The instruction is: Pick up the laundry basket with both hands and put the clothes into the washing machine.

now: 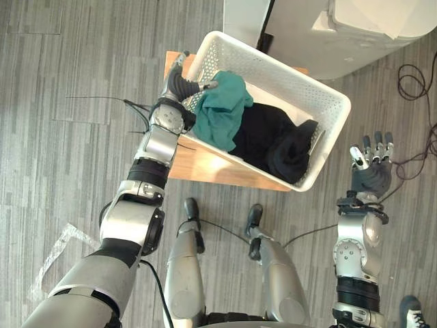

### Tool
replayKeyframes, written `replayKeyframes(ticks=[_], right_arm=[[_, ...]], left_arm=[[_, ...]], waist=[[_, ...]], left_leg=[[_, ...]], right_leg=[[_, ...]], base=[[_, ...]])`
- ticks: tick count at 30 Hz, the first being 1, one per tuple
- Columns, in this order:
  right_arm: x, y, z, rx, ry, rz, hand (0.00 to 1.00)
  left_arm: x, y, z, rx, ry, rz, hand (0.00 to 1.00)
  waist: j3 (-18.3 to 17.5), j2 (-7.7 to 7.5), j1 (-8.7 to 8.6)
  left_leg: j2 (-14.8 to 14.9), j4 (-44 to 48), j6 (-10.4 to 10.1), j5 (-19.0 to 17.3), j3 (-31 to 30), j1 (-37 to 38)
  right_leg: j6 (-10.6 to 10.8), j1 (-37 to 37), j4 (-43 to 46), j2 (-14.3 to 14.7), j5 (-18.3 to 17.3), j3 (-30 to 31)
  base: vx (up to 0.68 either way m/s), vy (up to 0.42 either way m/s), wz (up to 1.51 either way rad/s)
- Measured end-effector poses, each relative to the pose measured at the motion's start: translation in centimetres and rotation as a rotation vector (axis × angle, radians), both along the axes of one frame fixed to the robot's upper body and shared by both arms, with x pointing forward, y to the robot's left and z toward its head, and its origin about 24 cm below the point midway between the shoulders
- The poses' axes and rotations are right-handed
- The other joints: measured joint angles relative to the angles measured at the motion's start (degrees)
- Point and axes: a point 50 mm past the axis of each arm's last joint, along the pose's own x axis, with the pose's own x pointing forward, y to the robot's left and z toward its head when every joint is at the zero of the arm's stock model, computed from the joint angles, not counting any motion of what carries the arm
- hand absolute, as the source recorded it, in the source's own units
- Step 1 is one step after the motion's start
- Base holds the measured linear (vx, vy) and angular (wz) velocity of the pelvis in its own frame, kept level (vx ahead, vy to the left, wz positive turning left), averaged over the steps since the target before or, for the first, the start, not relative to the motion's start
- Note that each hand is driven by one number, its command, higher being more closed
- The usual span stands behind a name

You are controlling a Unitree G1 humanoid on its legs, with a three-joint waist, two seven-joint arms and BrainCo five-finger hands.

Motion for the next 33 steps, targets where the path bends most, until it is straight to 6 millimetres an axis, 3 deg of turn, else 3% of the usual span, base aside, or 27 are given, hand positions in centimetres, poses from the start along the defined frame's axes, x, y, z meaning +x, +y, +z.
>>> replayKeyframes(ticks=[13,18,25,29,33], right_arm=[[-0.3,-0.4,1.1,-0.002,-0.046,-0.016,0.00],[-0.3,-0.4,1.6,-0.002,-0.071,-0.010,0.00],[-1.1,-0.9,5.0,-0.049,-0.229,-0.028,0.00],[-1.3,-0.9,4.9,-0.048,-0.238,-0.036,0.00],[-1.2,-0.8,4.7,-0.050,-0.228,-0.030,0.00]], left_arm=[[-0.4,0.1,0.3,0.052,-0.007,-0.069,0.00],[-0.4,0.3,1.1,0.150,-0.042,-0.050,0.00],[-0.1,0.9,3.2,0.298,-0.101,0.031,0.00],[-0.2,1.6,4.2,0.249,-0.161,0.099,0.00],[-0.3,3.2,4.9,0.059,-0.196,0.152,0.00]], waist=[[0.01,-0.02,-0.15],[0.00,-0.11,-0.24],[0.25,-1.02,-1.38],[0.35,-1.21,-1.86],[0.35,-1.21,-2.90]], left_leg=[[0.17,2.38,0.93,-0.87,-0.04,-2.63],[0.56,3.67,0.95,-1.27,0.28,-4.38],[0.75,4.03,0.97,-1.26,0.62,-5.44],[0.79,4.03,1.00,-1.28,1.24,-5.65],[1.01,4.03,1.00,-1.28,1.24,-5.89]], right_leg=[[0.16,-1.02,-0.96,0.02,1.01,-0.33],[0.24,-2.46,-1.15,0.19,1.73,0.12],[0.36,-2.72,-2.98,0.42,3.20,0.32],[0.28,-3.27,-3.08,0.42,3.39,0.81],[0.19,-3.56,-2.80,0.55,3.44,0.27]], base=[[0.00,0.002,0.00],[-0.01,-0.002,-0.07],[0.00,-0.005,-0.03],[0.04,-0.012,-0.08],[0.05,-0.029,-0.01]])
